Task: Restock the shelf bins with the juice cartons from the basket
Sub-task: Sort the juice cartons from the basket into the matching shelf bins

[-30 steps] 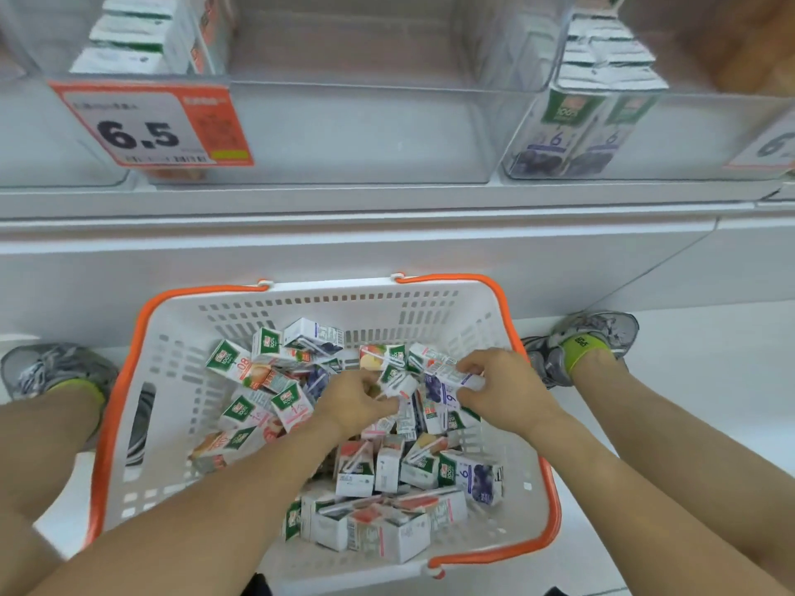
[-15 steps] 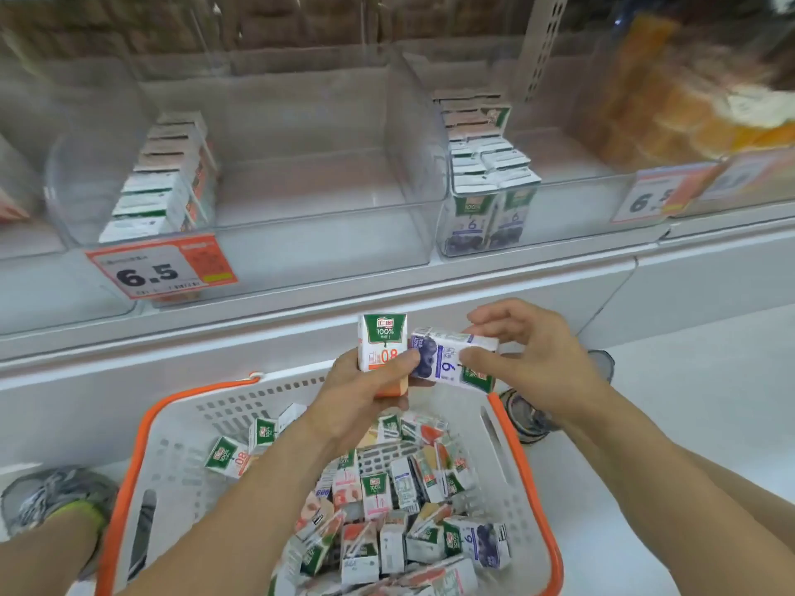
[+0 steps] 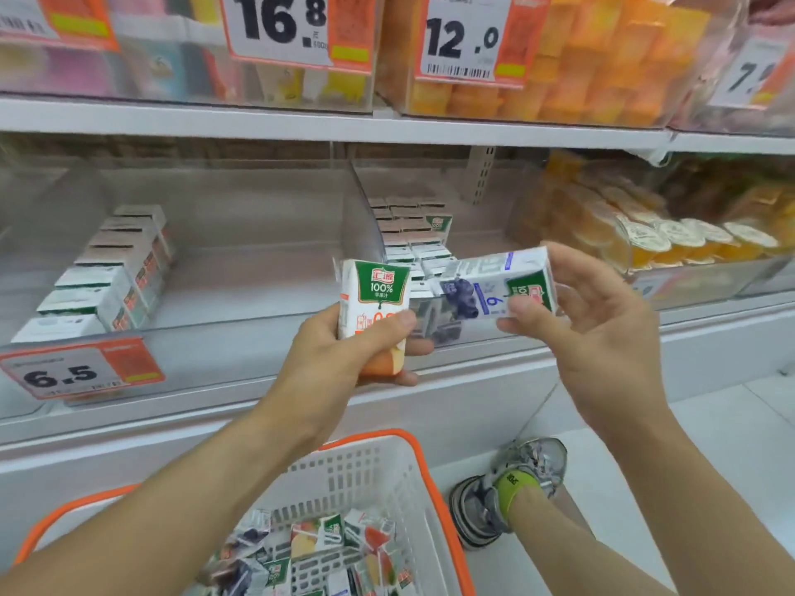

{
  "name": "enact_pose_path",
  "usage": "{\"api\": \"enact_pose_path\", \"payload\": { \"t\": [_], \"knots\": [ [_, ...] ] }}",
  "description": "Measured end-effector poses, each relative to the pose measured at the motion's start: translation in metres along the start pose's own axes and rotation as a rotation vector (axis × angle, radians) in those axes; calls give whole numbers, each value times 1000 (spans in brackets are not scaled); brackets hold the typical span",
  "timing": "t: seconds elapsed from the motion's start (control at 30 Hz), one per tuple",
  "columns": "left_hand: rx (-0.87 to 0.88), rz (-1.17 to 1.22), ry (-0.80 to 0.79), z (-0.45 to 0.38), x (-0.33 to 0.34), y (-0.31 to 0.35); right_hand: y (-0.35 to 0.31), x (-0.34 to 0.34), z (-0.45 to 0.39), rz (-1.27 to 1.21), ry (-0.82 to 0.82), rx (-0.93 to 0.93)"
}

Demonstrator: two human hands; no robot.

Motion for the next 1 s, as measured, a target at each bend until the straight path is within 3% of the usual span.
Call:
{"api": "enact_pose_path", "payload": {
  "t": [0.13, 0.27, 0.37, 0.47, 0.57, 0.7, 0.8, 1.0],
  "knots": [
    [-47, 20, -16, -11, -19, -1, -1, -4, -67, 384, 16, -195],
    [-52, -14, 20, -15, -31, -12, 24, 17, -133, 795, -66, -199],
    [-3, -76, 18, -17, -31, -13, 55, 47, -171, 911, -204, -207],
    [31, -107, -19, -20, -30, -9, 91, 77, -197, 982, -377, -228],
    [31, -88, -24, -25, -32, -8, 119, 92, -210, 977, -423, -173],
    [27, -62, -13, -27, -36, -7, 138, 96, -216, 933, -381, -169],
    [12, -38, 6, -26, -40, -7, 136, 93, -218, 1035, -356, -176],
    [-64, 77, 14, -15, -50, 3, 71, 80, -185, 936, -209, -262]
  ]
}}
Point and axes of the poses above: each hand's wrist, its own z-axis away from the middle knuckle, its own x-axis out of the palm, y = z × x, the point moved 4 cm from there along -z, towards the middle knuckle, and after that the axes turned 8 degrees about y, right-handed, at the moved point
